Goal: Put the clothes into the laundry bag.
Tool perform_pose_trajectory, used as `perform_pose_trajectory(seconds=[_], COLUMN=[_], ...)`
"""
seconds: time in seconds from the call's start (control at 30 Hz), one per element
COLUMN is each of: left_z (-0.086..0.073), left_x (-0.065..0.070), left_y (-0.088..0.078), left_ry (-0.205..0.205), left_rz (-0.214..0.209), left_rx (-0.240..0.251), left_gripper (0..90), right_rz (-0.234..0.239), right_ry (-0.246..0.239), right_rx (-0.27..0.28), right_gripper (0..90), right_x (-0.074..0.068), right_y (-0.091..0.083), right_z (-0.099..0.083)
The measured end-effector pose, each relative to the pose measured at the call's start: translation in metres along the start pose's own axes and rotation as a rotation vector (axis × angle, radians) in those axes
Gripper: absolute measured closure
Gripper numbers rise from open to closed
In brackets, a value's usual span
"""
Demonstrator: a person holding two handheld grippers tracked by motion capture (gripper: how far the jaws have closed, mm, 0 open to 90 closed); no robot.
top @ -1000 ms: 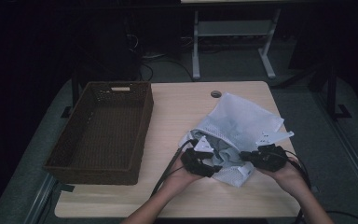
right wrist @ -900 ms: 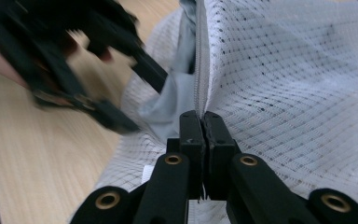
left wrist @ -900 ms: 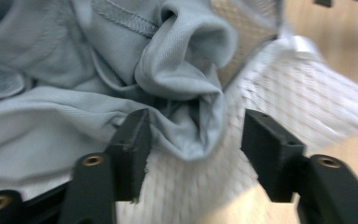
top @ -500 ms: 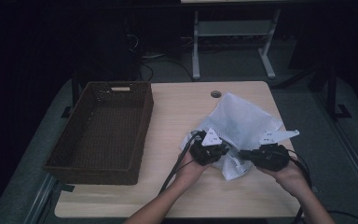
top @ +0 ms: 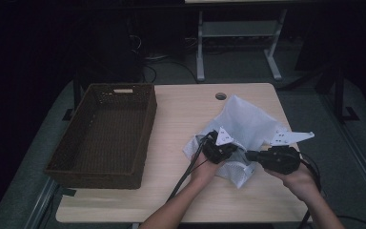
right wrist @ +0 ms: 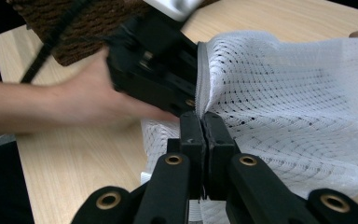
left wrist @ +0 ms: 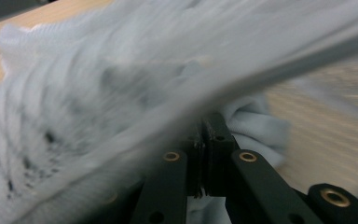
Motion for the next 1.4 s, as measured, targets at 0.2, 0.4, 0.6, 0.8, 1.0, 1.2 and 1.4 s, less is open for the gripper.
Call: perform_pose_trajectory(seconds=[0.2,0.4,0.6,0.8,1.0,1.2,1.4], left_z=[-0.002,0.003,0.002,-0.014,-0.030,-0.036,-0.033], left_x=[-0.002,0.005,0.002,-0.017,-0.043,-0.053,-0.059], left_y=[0.002,-0.017,-0.049,-0.082,-0.083,-0.070,-0.074], left_ry=[-0.036,-0.036,-0.001,0.007,-0.060,-0.090,-0.101], left_rz=[-0.019,-0.065,-0.065,0.001,0.071,0.093,0.135], left_rx=[0.002,-0.021,-0.078,-0.099,-0.118,-0.138,-0.102], left_gripper=[85.3,69.2,57.9,50.4,41.7,38.6,34.3], right_rz=[-0.001,-0.003,-0.007,-0.004,-0.004,-0.001,-0.003], right_ry=[0.004,0.011,0.009,0.005,0.004,0.002,0.007], right_rx=[0.002,-0.001,-0.005,-0.008,-0.012,-0.016,-0.014], right_gripper=[87.7,87.7,87.7,87.7,87.6,87.7,87.6], right_x=[0.002,0.003,0.005,0.005,0.005,0.006,0.006], right_y=[-0.001,0.000,0.001,0.003,0.004,0.006,0.004], right_z=[0.000,-0.001,-0.002,-0.003,-0.003,-0.005,-0.005])
Point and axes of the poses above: each handheld gripper's, and its own axes: y roughly forward along the jaws, z roughly out of its top, x roughly to its right, the point moved 4 cm from there along y, roughly forward along the jaws, and after that the axes turned 3 degrees about -y, right-handed, at the moved point
